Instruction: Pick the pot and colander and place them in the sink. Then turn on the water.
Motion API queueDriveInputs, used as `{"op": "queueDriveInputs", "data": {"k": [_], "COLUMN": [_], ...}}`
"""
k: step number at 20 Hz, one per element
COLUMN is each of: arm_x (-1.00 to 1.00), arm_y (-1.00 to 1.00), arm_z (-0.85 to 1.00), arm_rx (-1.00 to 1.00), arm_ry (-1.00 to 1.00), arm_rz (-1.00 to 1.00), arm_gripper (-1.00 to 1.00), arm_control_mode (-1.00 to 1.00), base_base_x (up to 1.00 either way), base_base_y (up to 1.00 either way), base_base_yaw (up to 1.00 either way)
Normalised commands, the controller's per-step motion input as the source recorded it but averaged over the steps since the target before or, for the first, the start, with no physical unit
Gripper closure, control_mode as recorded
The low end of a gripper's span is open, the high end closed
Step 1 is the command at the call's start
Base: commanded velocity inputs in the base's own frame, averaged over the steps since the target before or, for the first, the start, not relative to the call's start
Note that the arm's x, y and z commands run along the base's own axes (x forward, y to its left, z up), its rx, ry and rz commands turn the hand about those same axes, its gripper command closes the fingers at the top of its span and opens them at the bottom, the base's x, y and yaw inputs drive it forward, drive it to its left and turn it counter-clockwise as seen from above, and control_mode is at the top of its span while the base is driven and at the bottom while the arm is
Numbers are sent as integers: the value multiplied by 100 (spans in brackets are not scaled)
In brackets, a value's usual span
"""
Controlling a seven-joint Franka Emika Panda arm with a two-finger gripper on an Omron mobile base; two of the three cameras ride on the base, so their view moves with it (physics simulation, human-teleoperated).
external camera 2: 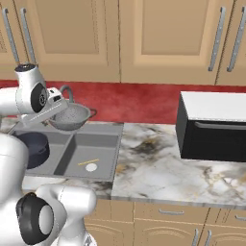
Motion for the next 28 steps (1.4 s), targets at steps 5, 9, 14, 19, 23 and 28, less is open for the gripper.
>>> {"op": "queueDriveInputs", "data": {"k": [5, 9, 14, 19, 23, 28], "arm_x": [0, -1, -7, 0, 0, 0], "arm_y": [-25, -42, -39, -19, 0, 0], "arm_z": [-49, -42, -39, -35, -32, -39], "arm_rx": [0, 0, 0, 0, 0, 0], "arm_ry": [21, 17, 11, 4, -1, -5], "arm_rz": [25, 26, 27, 24, 19, 22], "arm_gripper": [100, 100, 100, 100, 100, 100], "arm_control_mode": [-100, -100, -100, -100, -100, -100], "base_base_x": [0, 0, 0, 0, 0, 0], "base_base_y": [0, 0, 0, 0, 0, 0], "base_base_yaw": [0, 0, 0, 0, 0, 0]}}
